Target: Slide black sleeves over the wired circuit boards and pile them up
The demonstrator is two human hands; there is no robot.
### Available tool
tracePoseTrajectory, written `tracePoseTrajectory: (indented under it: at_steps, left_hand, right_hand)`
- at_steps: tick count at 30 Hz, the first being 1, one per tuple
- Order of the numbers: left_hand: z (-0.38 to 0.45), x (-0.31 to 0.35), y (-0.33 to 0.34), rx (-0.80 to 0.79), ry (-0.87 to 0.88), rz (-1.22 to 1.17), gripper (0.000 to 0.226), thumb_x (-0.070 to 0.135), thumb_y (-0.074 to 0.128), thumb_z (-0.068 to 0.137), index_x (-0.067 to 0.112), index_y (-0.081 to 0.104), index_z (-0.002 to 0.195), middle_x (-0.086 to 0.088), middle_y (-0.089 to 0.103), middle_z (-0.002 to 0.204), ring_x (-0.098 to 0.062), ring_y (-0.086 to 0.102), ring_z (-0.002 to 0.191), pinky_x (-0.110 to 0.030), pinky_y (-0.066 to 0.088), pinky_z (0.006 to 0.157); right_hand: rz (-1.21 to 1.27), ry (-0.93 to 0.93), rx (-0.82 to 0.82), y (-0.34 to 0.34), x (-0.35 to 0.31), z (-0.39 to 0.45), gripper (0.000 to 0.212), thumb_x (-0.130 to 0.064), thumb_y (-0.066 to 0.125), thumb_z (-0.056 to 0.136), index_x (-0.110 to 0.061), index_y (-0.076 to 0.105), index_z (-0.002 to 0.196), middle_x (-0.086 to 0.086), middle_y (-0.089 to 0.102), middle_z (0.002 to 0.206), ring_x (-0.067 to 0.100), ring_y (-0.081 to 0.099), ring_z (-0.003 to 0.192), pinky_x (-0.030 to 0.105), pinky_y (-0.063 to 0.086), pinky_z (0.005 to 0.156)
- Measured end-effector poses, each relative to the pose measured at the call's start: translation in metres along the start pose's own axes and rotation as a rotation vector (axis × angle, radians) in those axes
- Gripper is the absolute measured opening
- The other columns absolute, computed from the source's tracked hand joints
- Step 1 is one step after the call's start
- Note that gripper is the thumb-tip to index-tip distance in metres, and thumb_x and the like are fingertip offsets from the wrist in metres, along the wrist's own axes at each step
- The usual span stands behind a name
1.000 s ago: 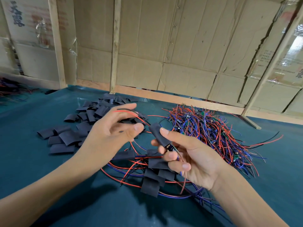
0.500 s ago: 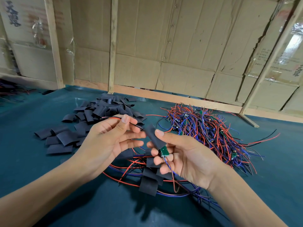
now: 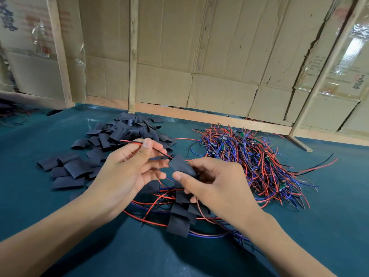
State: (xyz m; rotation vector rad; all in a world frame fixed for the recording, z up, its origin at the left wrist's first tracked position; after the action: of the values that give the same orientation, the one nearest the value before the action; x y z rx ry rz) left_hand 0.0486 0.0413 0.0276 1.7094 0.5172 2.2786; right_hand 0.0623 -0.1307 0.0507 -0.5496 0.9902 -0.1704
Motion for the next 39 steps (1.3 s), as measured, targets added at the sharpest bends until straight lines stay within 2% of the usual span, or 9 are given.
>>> tracePoseTrajectory:
  at_steps: [2,6,13,19,21,25,29,34,39]
  left_hand:
    - [-0.001,0.000,0.002,-0.013,-0.011,-0.016,0.027,0.026,0.053,0.097,0.011,0.073,0.087,-0.015,0.070,0.095,-0.023,0.070,0.083,-0.029,0.055,0.062]
    - [-0.001,-0.003,0.002,0.013,-0.056,-0.056,0.026,0.025,0.053,0.095,0.011,0.073,0.086,-0.013,0.071,0.091,-0.019,0.067,0.074,-0.025,0.050,0.054]
    - [-0.003,-0.010,0.005,0.057,-0.170,-0.227,0.020,0.025,0.054,0.097,0.007,0.062,0.094,-0.004,0.058,0.072,-0.011,0.046,0.052,-0.020,0.037,0.041]
    - [-0.004,-0.001,0.014,-0.123,-0.093,0.045,0.026,0.016,0.083,0.069,0.009,0.076,0.092,0.000,0.057,0.074,-0.011,0.050,0.059,-0.022,0.037,0.046]
    - [-0.004,0.001,0.016,-0.176,-0.065,0.127,0.025,0.014,0.086,0.069,0.009,0.074,0.090,-0.002,0.056,0.073,-0.013,0.049,0.062,-0.022,0.039,0.048]
    - [-0.001,0.006,0.008,-0.163,-0.022,0.154,0.016,0.017,0.076,0.073,0.008,0.072,0.085,-0.007,0.057,0.074,-0.018,0.050,0.064,-0.024,0.048,0.057]
    - [0.002,0.007,0.000,-0.092,-0.010,0.071,0.010,0.018,0.072,0.073,0.013,0.075,0.082,-0.008,0.063,0.074,-0.018,0.060,0.068,-0.026,0.051,0.057]
    - [0.006,0.007,-0.009,-0.037,-0.037,-0.011,0.008,0.015,0.069,0.079,0.014,0.074,0.085,-0.015,0.057,0.091,-0.020,0.060,0.075,-0.027,0.053,0.063]
    - [0.007,0.004,-0.009,-0.032,-0.043,-0.055,0.013,0.015,0.067,0.082,0.012,0.077,0.089,-0.016,0.056,0.088,-0.018,0.058,0.073,-0.028,0.054,0.065]
  right_hand:
    - [-0.180,-0.162,0.087,-0.005,-0.011,-0.004,0.034,-0.049,0.072,0.081,-0.016,0.075,0.089,0.000,0.070,0.072,0.018,0.066,0.064,0.041,0.054,0.065]
    - [-0.323,-0.315,0.218,-0.009,-0.029,-0.011,0.026,-0.038,0.076,0.081,-0.015,0.076,0.092,-0.005,0.066,0.076,0.005,0.055,0.065,0.014,0.045,0.065]
    - [-0.335,-0.337,0.188,-0.007,-0.038,-0.014,0.029,-0.035,0.076,0.081,-0.012,0.076,0.099,-0.005,0.065,0.078,0.000,0.044,0.063,0.012,0.041,0.068]
    - [-0.355,-0.365,0.191,-0.010,-0.041,-0.014,0.032,-0.033,0.077,0.079,-0.009,0.077,0.101,-0.017,0.046,0.074,-0.007,0.040,0.060,0.002,0.032,0.070]
    - [-0.336,-0.354,0.174,-0.009,-0.038,-0.013,0.031,-0.034,0.077,0.079,-0.011,0.077,0.099,-0.022,0.044,0.070,-0.014,0.042,0.061,0.002,0.032,0.068]
    - [-0.220,-0.248,0.117,-0.008,-0.025,-0.007,0.026,-0.041,0.080,0.079,-0.025,0.074,0.099,-0.022,0.054,0.063,-0.003,0.050,0.055,0.006,0.033,0.060]
    - [-0.051,-0.086,-0.019,-0.003,-0.004,-0.001,0.031,-0.046,0.082,0.077,-0.039,0.070,0.104,-0.022,0.067,0.075,0.004,0.044,0.047,0.010,0.033,0.053]
    - [0.104,0.007,-0.104,-0.002,0.007,0.004,0.008,-0.025,0.083,0.083,-0.021,0.080,0.088,-0.013,0.070,0.071,0.001,0.049,0.055,0.014,0.039,0.058]
    - [-0.016,0.022,-0.156,-0.006,0.005,0.006,0.007,-0.035,0.082,0.081,-0.033,0.078,0.087,-0.006,0.063,0.071,0.000,0.046,0.057,0.018,0.037,0.058]
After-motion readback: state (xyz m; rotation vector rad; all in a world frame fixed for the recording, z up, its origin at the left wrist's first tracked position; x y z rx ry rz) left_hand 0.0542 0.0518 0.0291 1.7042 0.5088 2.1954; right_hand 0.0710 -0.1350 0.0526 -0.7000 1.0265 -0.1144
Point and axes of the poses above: each hand's wrist, its own z-axis towards the middle knuckle, its own y-axis out of the palm, x = y × z, the point moved 9 cm from there along z, towards the middle knuckle
